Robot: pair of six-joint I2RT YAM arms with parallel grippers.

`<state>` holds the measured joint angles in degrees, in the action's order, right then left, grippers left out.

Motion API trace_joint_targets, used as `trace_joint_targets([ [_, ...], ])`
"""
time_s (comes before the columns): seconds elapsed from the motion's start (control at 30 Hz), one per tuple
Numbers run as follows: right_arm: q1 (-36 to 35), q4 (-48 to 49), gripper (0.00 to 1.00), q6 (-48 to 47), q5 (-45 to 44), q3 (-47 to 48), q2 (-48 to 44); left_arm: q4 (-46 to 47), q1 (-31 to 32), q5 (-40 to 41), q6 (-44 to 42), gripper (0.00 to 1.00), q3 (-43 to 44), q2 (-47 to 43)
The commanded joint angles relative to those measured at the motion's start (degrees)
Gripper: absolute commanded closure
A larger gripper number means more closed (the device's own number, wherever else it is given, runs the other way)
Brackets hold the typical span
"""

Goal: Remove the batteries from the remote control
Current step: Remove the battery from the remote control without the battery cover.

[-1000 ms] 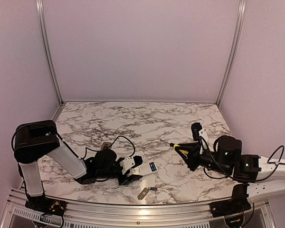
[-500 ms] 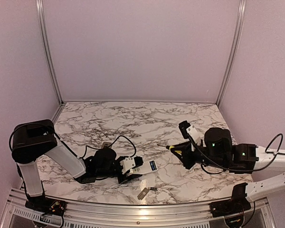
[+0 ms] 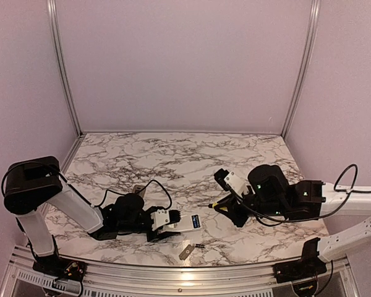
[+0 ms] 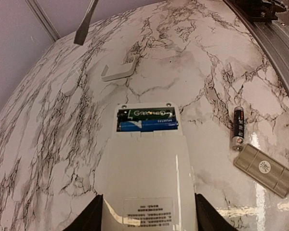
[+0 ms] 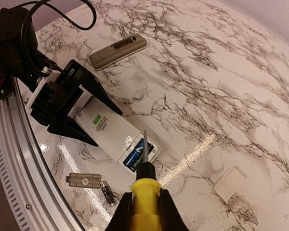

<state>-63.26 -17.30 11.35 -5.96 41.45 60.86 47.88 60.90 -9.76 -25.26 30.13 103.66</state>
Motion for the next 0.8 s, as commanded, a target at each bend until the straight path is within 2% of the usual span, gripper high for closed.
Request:
trace_joint_targets([
  [0.0, -0.3, -1.4, 1.00, -2.6, 1.8, 2.5, 2.9, 0.1, 0.2, -2.5, -3.3, 1.00, -0.9, -2.0],
  [0.43, -0.3, -2.2, 1.00, -5.6, 7.6, 4.5, 9.4, 0.0, 1.0, -1.6, -7.1, 1.00, -3.3, -3.7],
  [0.77, -0.3, -3.0, 1.00, -5.7, 7.1, 5.0, 12.0, -0.1, 1.2, -0.7, -7.3, 1.00, -3.4, -3.8],
])
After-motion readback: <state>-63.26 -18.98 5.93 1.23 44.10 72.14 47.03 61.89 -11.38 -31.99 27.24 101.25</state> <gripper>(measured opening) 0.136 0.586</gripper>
